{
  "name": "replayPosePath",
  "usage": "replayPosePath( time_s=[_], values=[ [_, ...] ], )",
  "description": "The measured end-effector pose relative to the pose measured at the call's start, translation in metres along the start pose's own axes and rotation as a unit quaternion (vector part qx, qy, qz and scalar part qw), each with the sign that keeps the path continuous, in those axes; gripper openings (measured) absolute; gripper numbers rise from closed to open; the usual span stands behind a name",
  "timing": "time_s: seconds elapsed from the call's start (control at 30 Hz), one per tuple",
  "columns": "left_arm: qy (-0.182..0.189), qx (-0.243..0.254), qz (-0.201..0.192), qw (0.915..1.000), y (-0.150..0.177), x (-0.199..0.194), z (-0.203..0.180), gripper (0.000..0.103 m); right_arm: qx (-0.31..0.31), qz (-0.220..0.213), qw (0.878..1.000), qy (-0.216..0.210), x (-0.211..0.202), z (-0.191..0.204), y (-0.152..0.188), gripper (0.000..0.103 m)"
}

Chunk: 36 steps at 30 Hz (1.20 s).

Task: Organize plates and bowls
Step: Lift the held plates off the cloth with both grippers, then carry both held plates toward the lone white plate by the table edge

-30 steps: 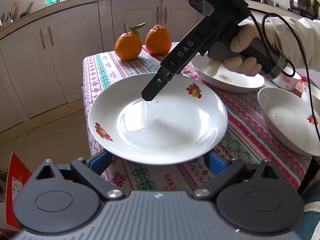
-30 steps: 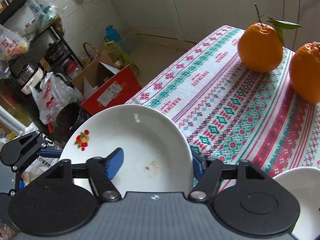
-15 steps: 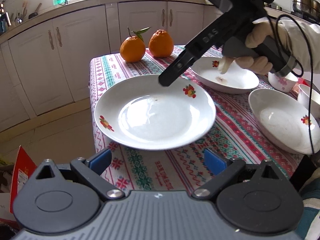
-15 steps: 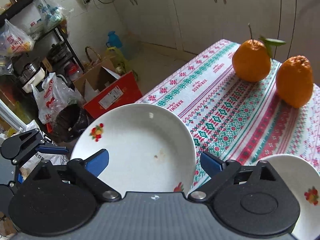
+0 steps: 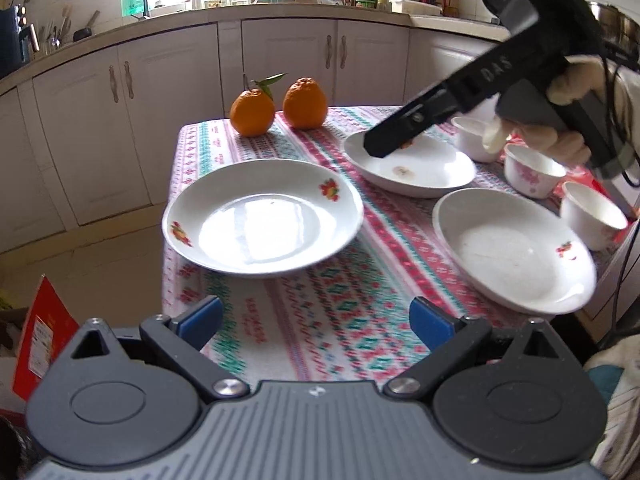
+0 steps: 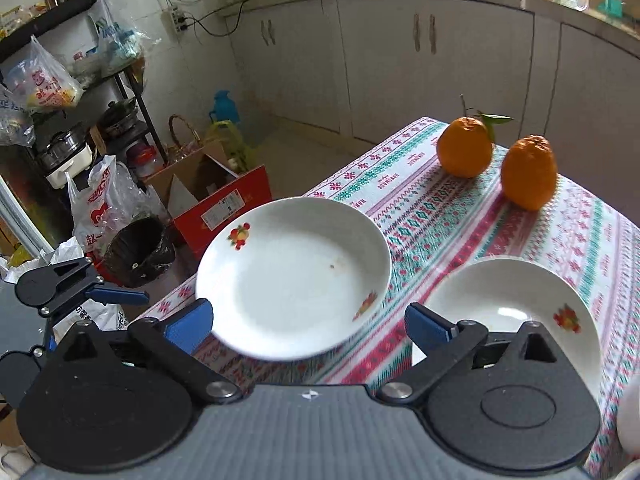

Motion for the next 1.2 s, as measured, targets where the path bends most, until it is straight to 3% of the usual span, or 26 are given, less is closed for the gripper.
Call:
replayPosePath(
  time_s=[0.57, 0.8, 1.2],
  values=[
    [0.065, 0.055, 0.007, 0.9964, 0.015, -0.012, -0.084, 0.099, 0.082, -0.009, 0.994, 0.079, -0.08, -0.019, 0.101, 0.103],
    [0.086, 0.098, 0.007, 0.9914, 0.017, -0.007, -0.112, 0.099, 0.107, 0.002, 0.99, 0.091, -0.093, -0.033, 0.119, 0.103],
    [0.115, 0.121, 0.01, 0.9858, 0.016, 0.004, -0.133, 0.1, 0.136, 0.023, 0.987, 0.083, -0.087, -0.053, 0.13, 0.103]
  ],
)
Point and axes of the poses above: each gripper's, at about its wrist camera, not at the fingertips, and x roughly the way its jaws point, z to its left, y to its underside, the point moved 4 cm from there along x, roughly the way its jaws point, and after that the axes turned 13 degrees about -y, right-handed, at the moved point
